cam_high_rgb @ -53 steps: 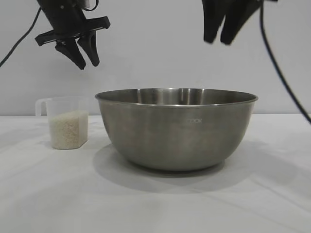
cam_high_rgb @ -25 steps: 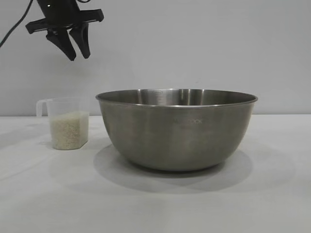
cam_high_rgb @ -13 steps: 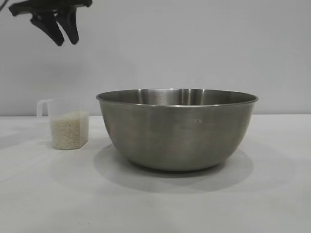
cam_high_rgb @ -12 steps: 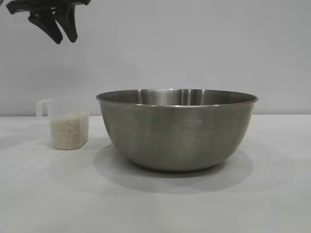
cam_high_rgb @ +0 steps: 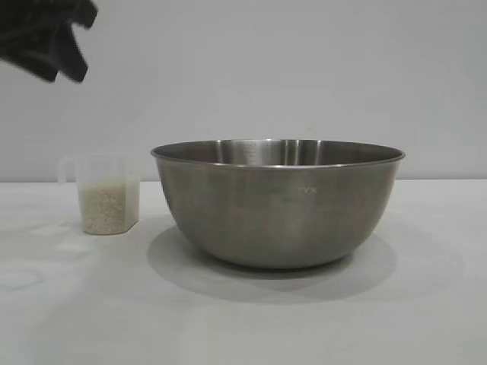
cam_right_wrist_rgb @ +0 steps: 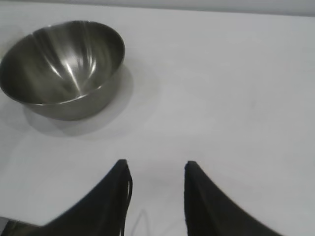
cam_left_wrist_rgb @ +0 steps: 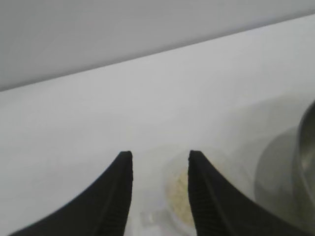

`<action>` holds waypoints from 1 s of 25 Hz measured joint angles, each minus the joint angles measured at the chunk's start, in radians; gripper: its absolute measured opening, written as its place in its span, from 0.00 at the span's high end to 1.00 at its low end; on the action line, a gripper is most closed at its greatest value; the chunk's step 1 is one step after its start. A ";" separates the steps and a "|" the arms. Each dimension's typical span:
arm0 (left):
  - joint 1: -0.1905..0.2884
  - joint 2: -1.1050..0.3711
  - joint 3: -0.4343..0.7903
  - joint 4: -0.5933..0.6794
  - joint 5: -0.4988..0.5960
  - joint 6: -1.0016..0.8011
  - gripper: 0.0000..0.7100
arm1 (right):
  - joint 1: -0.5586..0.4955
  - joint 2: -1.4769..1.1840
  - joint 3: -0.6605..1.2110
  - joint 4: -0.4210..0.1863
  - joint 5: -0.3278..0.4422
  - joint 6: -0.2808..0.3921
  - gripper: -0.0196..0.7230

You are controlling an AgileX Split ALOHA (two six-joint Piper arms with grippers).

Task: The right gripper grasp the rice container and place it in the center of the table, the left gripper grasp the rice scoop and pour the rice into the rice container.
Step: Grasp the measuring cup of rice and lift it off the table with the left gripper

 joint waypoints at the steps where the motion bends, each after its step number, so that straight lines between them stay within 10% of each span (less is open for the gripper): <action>1: 0.000 0.000 0.024 0.000 -0.030 -0.004 0.67 | 0.000 0.000 0.000 0.000 0.000 -0.005 0.67; 14: 0.000 0.416 0.086 0.059 -0.561 -0.007 0.67 | 0.000 0.000 0.000 0.006 0.000 -0.019 0.67; 25: 0.000 0.558 -0.023 0.029 -0.575 -0.007 0.67 | 0.000 0.000 0.000 0.006 0.000 -0.019 0.67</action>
